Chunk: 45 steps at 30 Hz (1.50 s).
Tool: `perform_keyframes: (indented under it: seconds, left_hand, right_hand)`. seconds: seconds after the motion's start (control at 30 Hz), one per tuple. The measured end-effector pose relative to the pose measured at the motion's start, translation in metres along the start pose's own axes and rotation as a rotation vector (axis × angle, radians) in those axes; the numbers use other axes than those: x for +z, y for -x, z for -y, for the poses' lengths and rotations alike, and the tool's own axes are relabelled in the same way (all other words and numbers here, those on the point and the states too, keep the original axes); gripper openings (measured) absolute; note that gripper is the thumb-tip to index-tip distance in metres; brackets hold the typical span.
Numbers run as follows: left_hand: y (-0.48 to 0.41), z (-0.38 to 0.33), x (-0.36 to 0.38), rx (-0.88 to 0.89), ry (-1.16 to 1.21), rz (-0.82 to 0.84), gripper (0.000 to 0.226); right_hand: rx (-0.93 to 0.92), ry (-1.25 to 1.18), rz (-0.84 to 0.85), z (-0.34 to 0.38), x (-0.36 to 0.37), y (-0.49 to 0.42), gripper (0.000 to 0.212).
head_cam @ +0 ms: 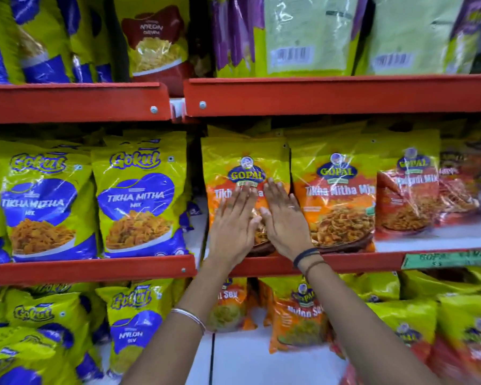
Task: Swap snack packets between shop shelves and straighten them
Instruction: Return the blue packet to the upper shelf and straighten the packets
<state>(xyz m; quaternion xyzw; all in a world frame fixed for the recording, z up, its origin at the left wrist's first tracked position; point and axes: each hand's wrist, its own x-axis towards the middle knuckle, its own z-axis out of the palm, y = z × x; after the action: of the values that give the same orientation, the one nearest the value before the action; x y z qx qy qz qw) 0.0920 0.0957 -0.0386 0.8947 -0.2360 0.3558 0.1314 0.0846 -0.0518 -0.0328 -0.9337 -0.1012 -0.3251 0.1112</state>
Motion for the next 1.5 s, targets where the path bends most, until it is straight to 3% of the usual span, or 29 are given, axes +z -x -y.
perform_keyframes:
  seconds: [0.17,0.3,0.37,0.47,0.57,0.63,0.73,0.8,0.87,0.93,1.07,1.2,1.27,1.37,1.43,1.5]
  left_hand:
    - [-0.003,-0.013,-0.002,-0.115,-0.032,-0.049,0.057]
    - [-0.02,-0.05,-0.011,-0.203,0.146,-0.191,0.049]
    - [-0.039,-0.071,-0.015,-0.132,0.341,-0.253,0.039]
    - [-0.08,-0.098,-0.018,-0.275,0.652,-0.199,0.036]
    - [-0.125,-0.103,-0.012,-0.575,0.807,-0.153,0.028]
    - [-0.15,-0.099,-0.011,-0.75,0.886,-0.088,0.037]
    - [-0.176,-0.095,-0.008,-0.782,0.948,-0.061,0.032]
    - [-0.186,-0.09,-0.002,-0.777,0.946,-0.103,0.019]
    - [-0.19,-0.082,0.007,-0.806,0.972,-0.137,0.026]
    - [-0.192,-0.076,0.013,-0.792,1.009,-0.165,0.016]
    - [-0.193,-0.071,0.022,-0.711,0.939,-0.186,0.013]
    - [-0.178,-0.088,0.006,-0.647,0.633,-0.157,0.022]
    - [-0.155,-0.104,-0.005,-0.563,0.458,-0.21,0.037]
    - [-0.104,-0.134,0.001,-0.234,0.304,-0.286,0.049]
    - [-0.07,-0.148,0.023,-0.06,0.214,-0.216,0.051]
    - [-0.045,-0.154,0.048,0.004,0.14,-0.113,0.057]
  right_hand:
    - [-0.071,-0.116,0.046,-0.007,-0.021,0.001,0.061]
    - [-0.03,-0.393,-0.172,-0.043,-0.065,0.013,0.049]
    - [0.066,-0.533,-0.323,-0.069,-0.088,0.014,0.045]
    - [0.285,-0.633,-0.468,-0.116,-0.111,-0.003,0.043]
    - [0.493,-0.732,-0.413,-0.154,-0.12,-0.033,0.047]
    - [0.579,-0.815,-0.311,-0.166,-0.124,-0.055,0.039]
    - [0.668,-0.968,-0.312,-0.176,-0.131,-0.08,0.018]
    - [0.71,-0.969,-0.355,-0.183,-0.131,-0.086,0.018]
    - [0.709,-0.921,-0.402,-0.188,-0.13,-0.086,0.01]
    - [0.676,-0.855,-0.453,-0.193,-0.126,-0.088,0.022]
    - [0.673,-0.75,-0.471,-0.189,-0.118,-0.089,0.016]
    - [0.699,-0.643,-0.504,-0.18,-0.127,-0.081,0.022]
    - [0.585,-0.551,-0.559,-0.173,-0.129,-0.063,0.029]
    - [0.32,-0.467,-0.54,-0.148,-0.112,-0.011,0.041]
    - [0.162,-0.345,-0.46,-0.135,-0.089,0.023,0.048]
    - [0.058,-0.207,-0.366,-0.134,-0.065,0.045,0.053]
